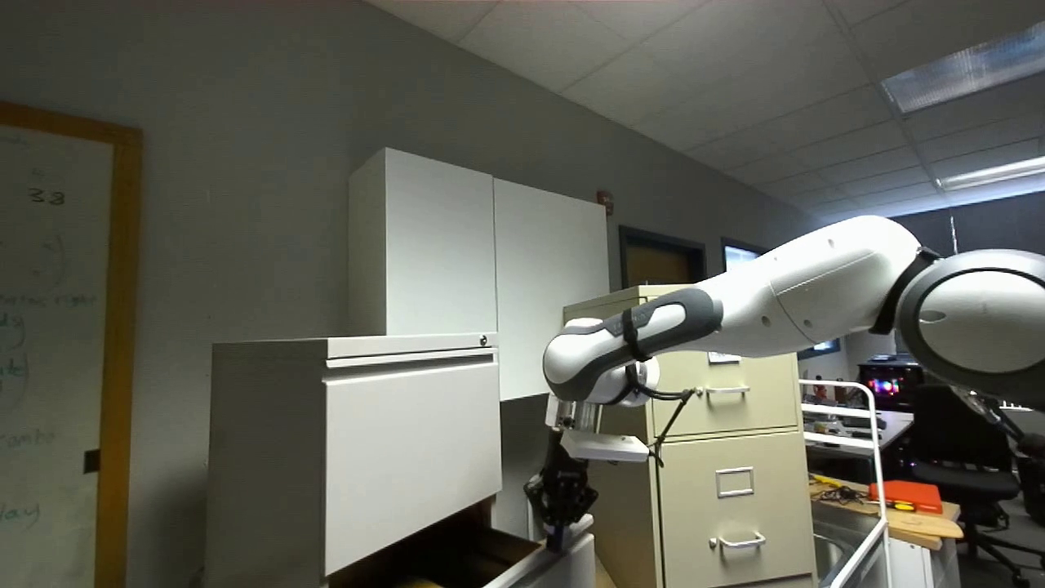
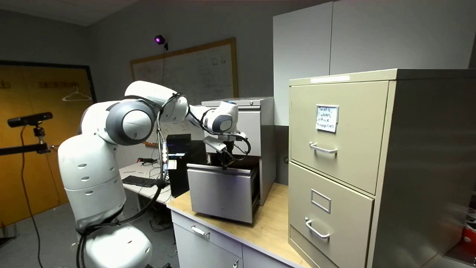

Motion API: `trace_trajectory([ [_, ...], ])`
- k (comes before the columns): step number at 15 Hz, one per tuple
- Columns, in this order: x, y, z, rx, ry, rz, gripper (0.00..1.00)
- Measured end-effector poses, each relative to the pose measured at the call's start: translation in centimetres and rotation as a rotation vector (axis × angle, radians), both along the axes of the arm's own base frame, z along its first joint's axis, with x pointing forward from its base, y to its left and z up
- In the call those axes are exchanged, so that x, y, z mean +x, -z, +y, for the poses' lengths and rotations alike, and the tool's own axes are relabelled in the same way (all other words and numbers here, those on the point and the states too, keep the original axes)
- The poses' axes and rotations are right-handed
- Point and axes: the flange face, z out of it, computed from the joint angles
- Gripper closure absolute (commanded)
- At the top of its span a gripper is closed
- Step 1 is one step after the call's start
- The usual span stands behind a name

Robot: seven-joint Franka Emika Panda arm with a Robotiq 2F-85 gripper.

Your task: Close the bottom drawer of the cabinet on the left

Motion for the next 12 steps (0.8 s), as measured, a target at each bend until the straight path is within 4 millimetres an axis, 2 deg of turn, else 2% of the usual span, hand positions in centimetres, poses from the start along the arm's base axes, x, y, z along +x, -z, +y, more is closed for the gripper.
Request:
trace_trajectory([
  [4,2.4,-0.5,2.6,0.006,-0.003,-0.012,1.00],
  [7,4.1,0.0,3.2,0.009,0.009,-0.009,1.00],
  [9,4.5,-0.3,2.2,0.009,0.027,-0.016,1.00],
  [12,4.5,-2.3,-1.8,0.012,0.096,-0.053,1.00],
])
